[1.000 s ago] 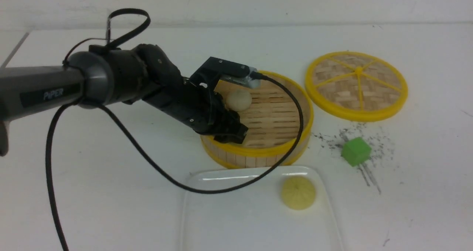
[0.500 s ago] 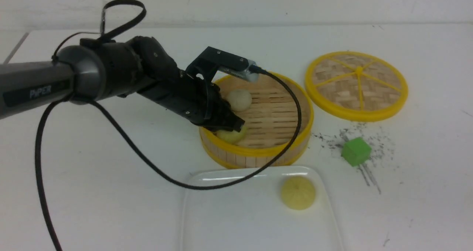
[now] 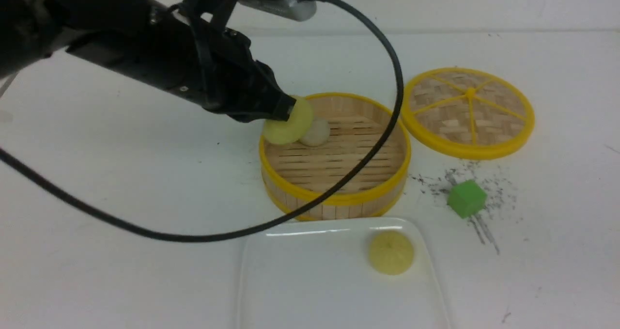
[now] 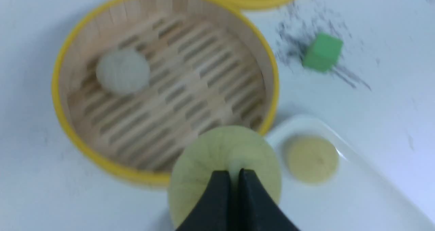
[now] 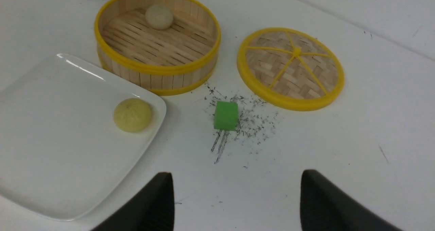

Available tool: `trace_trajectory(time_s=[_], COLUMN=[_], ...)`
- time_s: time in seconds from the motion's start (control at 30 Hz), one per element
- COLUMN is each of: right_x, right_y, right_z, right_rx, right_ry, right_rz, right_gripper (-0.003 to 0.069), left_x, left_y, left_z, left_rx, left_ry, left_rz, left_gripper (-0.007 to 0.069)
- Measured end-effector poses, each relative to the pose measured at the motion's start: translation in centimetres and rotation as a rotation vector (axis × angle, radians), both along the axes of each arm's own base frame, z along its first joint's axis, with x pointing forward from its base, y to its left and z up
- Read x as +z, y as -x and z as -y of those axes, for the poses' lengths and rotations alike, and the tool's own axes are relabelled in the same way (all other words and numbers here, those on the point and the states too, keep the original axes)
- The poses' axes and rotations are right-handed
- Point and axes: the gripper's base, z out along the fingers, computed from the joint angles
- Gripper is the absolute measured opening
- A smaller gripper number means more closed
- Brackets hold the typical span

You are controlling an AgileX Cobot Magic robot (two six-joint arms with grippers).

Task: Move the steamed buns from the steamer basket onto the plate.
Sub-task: Use the left arm to put the steamed stuffed bun into the plate

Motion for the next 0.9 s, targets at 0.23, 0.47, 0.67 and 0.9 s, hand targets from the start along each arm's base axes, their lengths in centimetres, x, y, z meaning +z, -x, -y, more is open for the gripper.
trace_trajectory(time_s=[0.23,0.47,0.67,0.9], right_x=[0.0,0.0,0.0,0.0], right_y=[0.0,0.0,0.0,0.0], right_z=[0.0,0.0,0.0,0.0], right_rx=[0.000,0.000,0.000,0.000], right_ry=[0.000,0.000,0.000,0.001], right_rz=[0.000,0.000,0.000,-0.003], right_gripper=[0.0491,0.0484,0.0484,0.0484], left_x=[1.2,-4.1,-12.7,-15.2], left_y=[3.4,4.1,2.8,1.3], left_z=[-1.5,0.3,1.4,2.0], left_rx=[0.036,0.003,-0.001,0.012], left_ry=[-0.050,-0.105,-0.216,-0.218], left_rz=[-0.154,-0.257,-0.337,-0.290], left_gripper=[0.0018,0.0018,0.0018,0.0019])
